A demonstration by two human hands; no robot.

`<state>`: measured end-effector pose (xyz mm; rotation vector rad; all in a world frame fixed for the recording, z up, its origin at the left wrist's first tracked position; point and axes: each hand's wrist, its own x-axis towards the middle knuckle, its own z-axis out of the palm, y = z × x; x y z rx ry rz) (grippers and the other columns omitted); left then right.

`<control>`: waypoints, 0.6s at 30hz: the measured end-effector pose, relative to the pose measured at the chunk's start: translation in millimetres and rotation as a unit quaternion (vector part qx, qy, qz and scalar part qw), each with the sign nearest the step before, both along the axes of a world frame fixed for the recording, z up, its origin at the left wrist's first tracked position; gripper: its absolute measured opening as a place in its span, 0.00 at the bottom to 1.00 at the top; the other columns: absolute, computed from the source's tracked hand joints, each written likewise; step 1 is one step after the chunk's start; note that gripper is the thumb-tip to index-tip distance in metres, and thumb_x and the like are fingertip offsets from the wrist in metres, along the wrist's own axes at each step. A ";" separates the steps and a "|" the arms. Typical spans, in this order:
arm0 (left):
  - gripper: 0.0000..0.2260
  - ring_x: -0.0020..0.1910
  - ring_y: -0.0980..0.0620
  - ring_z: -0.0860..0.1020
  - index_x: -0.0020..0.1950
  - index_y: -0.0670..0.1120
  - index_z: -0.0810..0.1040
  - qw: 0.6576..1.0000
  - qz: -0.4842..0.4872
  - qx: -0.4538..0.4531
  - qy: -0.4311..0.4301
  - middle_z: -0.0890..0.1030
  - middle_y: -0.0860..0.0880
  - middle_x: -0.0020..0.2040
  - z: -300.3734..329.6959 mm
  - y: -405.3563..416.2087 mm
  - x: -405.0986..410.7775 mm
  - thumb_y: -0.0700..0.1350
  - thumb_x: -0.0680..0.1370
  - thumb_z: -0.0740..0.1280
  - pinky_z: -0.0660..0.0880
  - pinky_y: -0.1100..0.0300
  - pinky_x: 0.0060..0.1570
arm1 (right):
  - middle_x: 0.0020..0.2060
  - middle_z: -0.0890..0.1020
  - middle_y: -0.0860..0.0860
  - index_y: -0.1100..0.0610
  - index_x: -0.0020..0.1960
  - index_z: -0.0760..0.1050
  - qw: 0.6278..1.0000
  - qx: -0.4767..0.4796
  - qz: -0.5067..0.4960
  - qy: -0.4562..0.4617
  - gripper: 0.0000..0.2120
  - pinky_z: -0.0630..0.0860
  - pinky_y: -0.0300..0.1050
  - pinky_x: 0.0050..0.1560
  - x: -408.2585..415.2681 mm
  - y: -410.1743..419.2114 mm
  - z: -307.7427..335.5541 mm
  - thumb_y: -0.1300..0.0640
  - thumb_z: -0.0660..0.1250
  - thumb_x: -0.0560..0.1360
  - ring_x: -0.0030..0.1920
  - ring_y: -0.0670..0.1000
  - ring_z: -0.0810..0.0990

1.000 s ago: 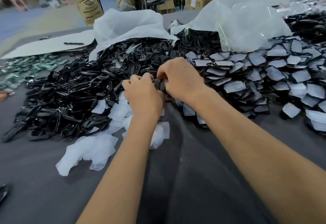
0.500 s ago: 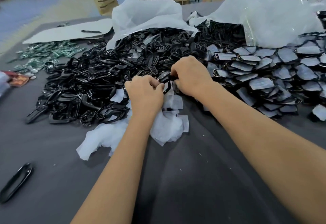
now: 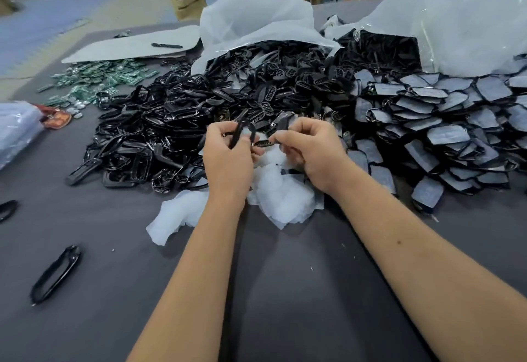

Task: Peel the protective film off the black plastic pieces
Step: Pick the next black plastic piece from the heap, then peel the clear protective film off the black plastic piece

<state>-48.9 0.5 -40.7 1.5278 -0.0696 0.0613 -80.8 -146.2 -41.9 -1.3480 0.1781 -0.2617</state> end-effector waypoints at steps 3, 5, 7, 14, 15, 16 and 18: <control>0.14 0.38 0.55 0.85 0.56 0.49 0.76 0.999 -0.025 -0.006 0.019 0.85 0.47 0.49 -2.5 3.8 -1.6 0.30 0.80 0.64 0.83 0.57 0.44 | 0.40 0.84 0.62 0.53 0.29 0.72 0.997 0.063 0.031 -0.015 0.22 0.62 0.37 0.25 -2.0 -4.2 -1.9 0.70 0.69 0.77 0.31 0.52 0.66; 0.17 0.44 0.54 0.86 0.56 0.49 0.79 0.999 -0.032 -0.008 0.012 0.85 0.46 0.52 -4.3 5.2 -3.7 0.28 0.79 0.65 0.84 0.55 0.51 | 0.42 0.85 0.62 0.55 0.31 0.69 0.996 0.080 0.044 -0.023 0.21 0.62 0.36 0.25 -3.8 -5.3 -1.3 0.71 0.67 0.78 0.31 0.52 0.69; 0.15 0.47 0.55 0.87 0.56 0.47 0.81 0.999 -0.031 -0.014 -0.004 0.84 0.43 0.51 -5.5 6.1 -4.7 0.28 0.79 0.67 0.84 0.54 0.53 | 0.42 0.85 0.60 0.56 0.34 0.66 0.995 0.085 0.053 -0.028 0.19 0.63 0.35 0.25 -4.7 -5.5 -1.9 0.72 0.66 0.78 0.30 0.49 0.72; 0.09 0.33 0.49 0.85 0.50 0.44 0.85 0.999 -0.003 -0.017 -0.029 0.85 0.48 0.40 -7.6 3.7 2.3 0.38 0.84 0.65 0.81 0.58 0.35 | 0.42 0.77 0.63 0.55 0.36 0.74 0.993 0.078 0.069 -0.050 0.12 0.60 0.36 0.26 -5.1 -4.4 -4.0 0.61 0.77 0.68 0.33 0.52 0.66; 0.09 0.31 0.50 0.83 0.51 0.44 0.85 0.999 -0.004 -0.010 -0.032 0.85 0.49 0.39 -8.6 3.0 3.0 0.39 0.84 0.65 0.79 0.59 0.32 | 0.39 0.76 0.61 0.55 0.38 0.74 0.993 0.074 0.071 -0.051 0.12 0.61 0.36 0.26 -4.8 -4.3 -4.6 0.59 0.78 0.67 0.32 0.51 0.67; 0.09 0.29 0.51 0.82 0.51 0.45 0.85 0.999 -0.002 -0.004 -0.032 0.85 0.50 0.38 -9.4 2.2 3.5 0.39 0.84 0.65 0.77 0.60 0.30 | 0.38 0.75 0.59 0.55 0.41 0.73 0.994 0.070 0.069 -0.052 0.13 0.62 0.36 0.25 -4.7 -4.5 -5.4 0.58 0.78 0.67 0.31 0.50 0.68; 0.09 0.29 0.52 0.81 0.52 0.44 0.84 1.000 -0.002 -0.002 -0.021 0.85 0.51 0.39 -9.8 0.9 4.7 0.39 0.84 0.64 0.76 0.60 0.30 | 0.39 0.69 0.60 0.55 0.49 0.73 0.995 0.059 0.057 -0.049 0.18 0.60 0.37 0.25 -4.2 -5.8 -7.5 0.57 0.79 0.66 0.29 0.48 0.67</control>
